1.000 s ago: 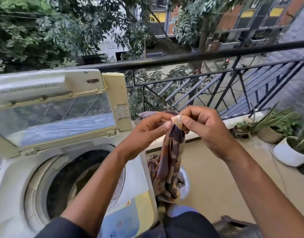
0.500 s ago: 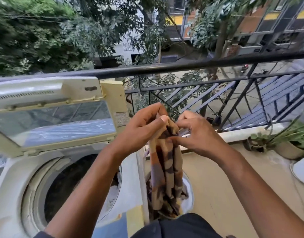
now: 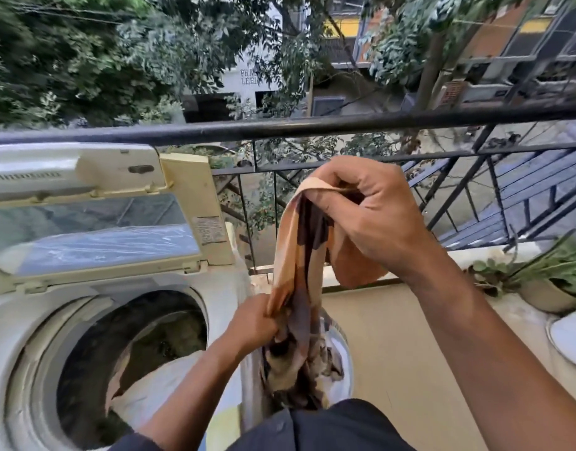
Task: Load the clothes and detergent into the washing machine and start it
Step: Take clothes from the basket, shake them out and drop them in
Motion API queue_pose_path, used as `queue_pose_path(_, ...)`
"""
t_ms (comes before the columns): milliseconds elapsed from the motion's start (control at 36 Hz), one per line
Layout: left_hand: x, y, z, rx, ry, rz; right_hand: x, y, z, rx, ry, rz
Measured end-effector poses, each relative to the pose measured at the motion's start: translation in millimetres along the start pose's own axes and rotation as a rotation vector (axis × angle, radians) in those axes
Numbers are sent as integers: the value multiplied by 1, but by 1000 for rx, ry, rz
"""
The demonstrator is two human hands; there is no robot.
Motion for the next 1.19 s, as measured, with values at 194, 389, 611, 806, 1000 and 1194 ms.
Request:
queue_pose_path(194, 44, 1, -23, -44, -111, -157, -13, -16, -37, -120, -60, -35)
queue_pose_path(389, 94, -10, -132, -301, -399, -310, -68, -54, -112, -313, -184, 202)
queue_pose_path(611, 136, -54, -234, -555, -663, -284, -152, -92, -146, -386, -42, 529)
queue_pose_path(806, 139, -53, -206, -550, -504, -290, -138, -72, -152, -548, -299, 438)
queue_pose_path(1000, 153, -39, -123, -348, -113, -483, -80, -42, -138, -460, -609, 482)
queue_pose_path(1194, 149, -37, -93, -217, -172, -550, -2, 2, -76, -371, -683, 382)
Point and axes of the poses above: each hand's wrist, its own y-axis towards the middle knuckle, its own x-axis out of the back of the hand, z = x × y, the point moved 6 cm from there along y, towards the middle knuckle, and after that the axes turned 15 degrees about -y, right-handed, at the moved point
